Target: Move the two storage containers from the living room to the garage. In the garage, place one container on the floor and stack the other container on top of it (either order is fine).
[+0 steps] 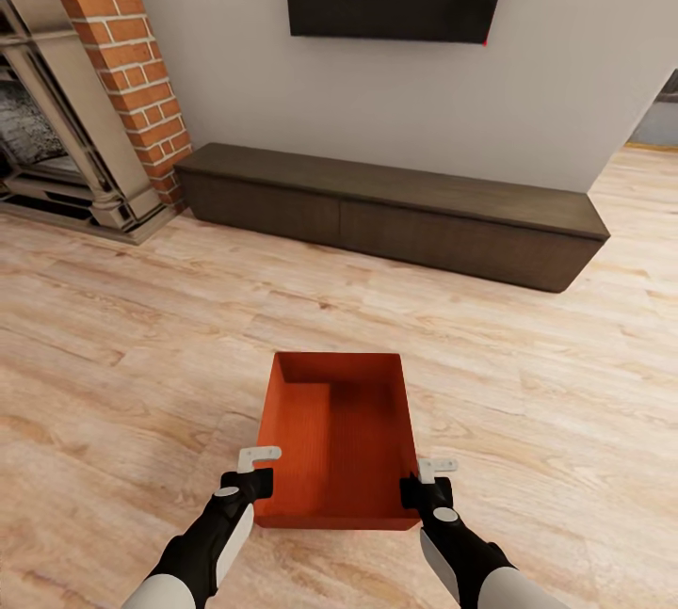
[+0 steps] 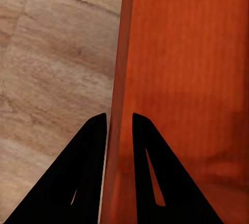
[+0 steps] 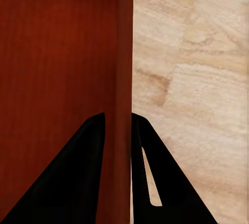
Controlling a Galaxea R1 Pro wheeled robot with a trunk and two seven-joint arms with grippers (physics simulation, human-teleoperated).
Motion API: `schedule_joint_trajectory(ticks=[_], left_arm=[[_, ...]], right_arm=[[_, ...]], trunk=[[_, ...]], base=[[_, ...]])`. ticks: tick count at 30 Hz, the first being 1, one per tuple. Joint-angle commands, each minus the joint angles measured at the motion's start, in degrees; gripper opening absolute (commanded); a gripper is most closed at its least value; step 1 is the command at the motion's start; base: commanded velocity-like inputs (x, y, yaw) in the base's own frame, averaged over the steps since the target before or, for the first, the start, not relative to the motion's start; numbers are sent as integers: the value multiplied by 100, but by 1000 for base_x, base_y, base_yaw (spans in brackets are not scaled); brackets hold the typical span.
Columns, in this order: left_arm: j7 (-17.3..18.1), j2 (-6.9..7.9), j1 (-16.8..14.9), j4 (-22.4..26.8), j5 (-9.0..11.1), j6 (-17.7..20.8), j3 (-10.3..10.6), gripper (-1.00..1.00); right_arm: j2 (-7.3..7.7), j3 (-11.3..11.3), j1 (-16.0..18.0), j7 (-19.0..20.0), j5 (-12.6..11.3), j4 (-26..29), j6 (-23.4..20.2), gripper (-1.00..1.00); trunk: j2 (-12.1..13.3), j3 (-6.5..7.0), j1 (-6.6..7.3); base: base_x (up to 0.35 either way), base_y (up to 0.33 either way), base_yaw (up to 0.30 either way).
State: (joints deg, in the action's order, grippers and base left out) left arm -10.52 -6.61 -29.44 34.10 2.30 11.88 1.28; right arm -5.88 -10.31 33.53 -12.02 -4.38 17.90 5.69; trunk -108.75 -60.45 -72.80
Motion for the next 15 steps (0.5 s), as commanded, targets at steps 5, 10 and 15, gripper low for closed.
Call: schedule_joint_trajectory(ticks=[5, 10, 15], left_arm=[[-100, 37, 0, 9, -63, 51, -14, -100], [-100, 37, 0, 9, -63, 51, -14, -100], [-100, 37, 0, 9, -63, 51, -14, -100]], right_arm=[[8, -15, 5, -64, -10, 3, 32, -100], [8, -23, 5, -63, -10, 3, 30, -100], [8, -17, 5, -61, -10, 3, 28, -100]], trunk=[[200, 87, 111], [401, 177, 221], [602, 266, 331]], base=[[0, 0, 0], [0, 0, 0], [0, 0, 0]])
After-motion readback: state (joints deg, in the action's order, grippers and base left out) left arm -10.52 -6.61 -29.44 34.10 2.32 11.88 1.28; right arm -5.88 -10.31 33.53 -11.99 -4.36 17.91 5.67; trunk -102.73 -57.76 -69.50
